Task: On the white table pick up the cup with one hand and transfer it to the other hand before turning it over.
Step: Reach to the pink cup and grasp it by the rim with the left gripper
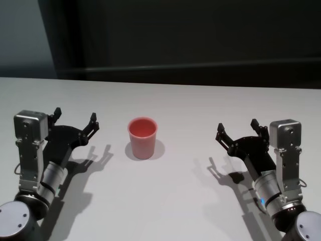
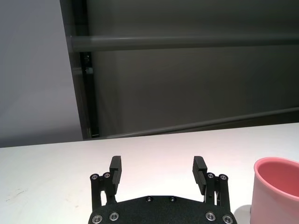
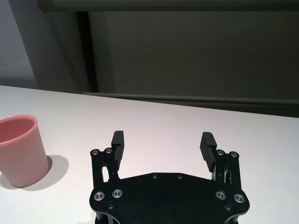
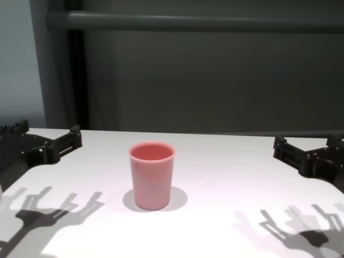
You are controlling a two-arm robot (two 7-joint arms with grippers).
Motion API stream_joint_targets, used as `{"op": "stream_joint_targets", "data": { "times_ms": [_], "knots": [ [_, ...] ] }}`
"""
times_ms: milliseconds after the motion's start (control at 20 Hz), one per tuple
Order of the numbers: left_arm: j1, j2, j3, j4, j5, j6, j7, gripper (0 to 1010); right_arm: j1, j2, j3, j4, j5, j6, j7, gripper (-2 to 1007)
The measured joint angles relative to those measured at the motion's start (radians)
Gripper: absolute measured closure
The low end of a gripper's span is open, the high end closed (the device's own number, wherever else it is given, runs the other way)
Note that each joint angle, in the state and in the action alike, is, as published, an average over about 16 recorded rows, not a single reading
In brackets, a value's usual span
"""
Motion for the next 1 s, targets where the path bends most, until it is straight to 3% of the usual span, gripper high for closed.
{"op": "stream_joint_targets", "data": {
  "times_ms": [1000],
  "knots": [
    [0.0, 0.0, 0.0, 0.0, 0.0, 0.0, 0.0, 7, 0.0, 0.0, 0.0, 0.0, 0.0, 0.0, 0.0, 3]
  ]
}}
